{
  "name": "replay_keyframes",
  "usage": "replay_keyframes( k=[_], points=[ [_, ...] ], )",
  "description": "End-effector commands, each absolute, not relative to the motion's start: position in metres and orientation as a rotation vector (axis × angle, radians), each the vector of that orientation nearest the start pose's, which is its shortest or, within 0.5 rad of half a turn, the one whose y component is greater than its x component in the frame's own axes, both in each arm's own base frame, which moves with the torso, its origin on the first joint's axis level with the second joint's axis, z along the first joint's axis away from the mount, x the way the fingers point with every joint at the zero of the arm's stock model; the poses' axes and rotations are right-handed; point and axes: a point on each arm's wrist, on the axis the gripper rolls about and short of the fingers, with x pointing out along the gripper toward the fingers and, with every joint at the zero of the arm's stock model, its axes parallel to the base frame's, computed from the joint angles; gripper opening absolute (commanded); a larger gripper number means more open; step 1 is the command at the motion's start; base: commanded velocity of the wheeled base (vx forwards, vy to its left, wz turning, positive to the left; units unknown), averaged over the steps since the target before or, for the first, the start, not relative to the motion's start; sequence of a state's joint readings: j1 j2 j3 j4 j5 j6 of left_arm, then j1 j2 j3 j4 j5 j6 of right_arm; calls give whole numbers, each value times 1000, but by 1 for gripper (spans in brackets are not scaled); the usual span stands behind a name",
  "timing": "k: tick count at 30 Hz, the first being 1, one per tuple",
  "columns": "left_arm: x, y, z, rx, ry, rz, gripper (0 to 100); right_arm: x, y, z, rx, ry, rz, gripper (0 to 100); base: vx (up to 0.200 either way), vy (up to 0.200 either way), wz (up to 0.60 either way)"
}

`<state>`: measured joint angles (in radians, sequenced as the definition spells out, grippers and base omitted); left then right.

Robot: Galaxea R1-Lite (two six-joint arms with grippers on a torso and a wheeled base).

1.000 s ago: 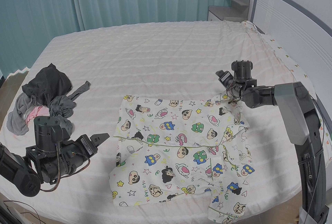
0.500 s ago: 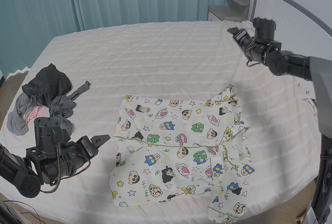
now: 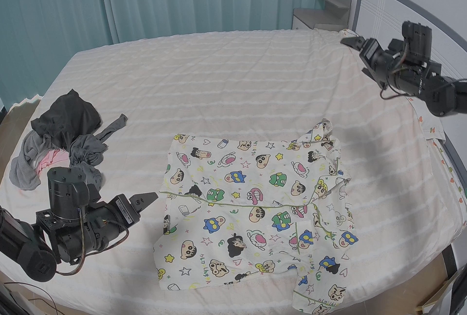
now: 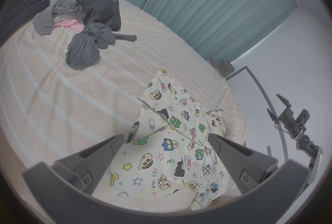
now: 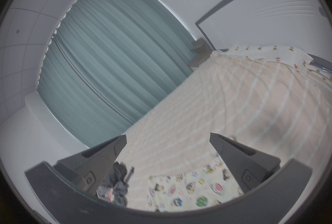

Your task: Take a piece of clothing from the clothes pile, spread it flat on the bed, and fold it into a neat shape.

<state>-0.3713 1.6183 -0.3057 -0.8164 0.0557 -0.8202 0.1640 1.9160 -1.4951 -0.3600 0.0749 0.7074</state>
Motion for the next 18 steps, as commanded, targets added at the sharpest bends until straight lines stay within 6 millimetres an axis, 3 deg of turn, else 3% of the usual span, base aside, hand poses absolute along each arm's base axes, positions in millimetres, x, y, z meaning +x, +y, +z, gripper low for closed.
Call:
replay_keyframes(
  k=[1, 6, 13, 18],
  points=[
    [189, -89, 105, -660, 586, -165, 100, 238, -25, 118, 668, 656, 210, 100, 0, 0, 0],
    [187, -89, 107, -651, 567, -153, 100, 221, -43, 75, 657, 784, 190, 100, 0, 0, 0],
    [186, -89, 108, -649, 570, -160, 100, 208, -47, 15, 562, 997, 293, 100, 0, 0, 0],
    [186, -90, 108, -649, 570, -160, 100, 215, -49, -1, 543, 1035, 319, 100, 0, 0, 0]
  ],
)
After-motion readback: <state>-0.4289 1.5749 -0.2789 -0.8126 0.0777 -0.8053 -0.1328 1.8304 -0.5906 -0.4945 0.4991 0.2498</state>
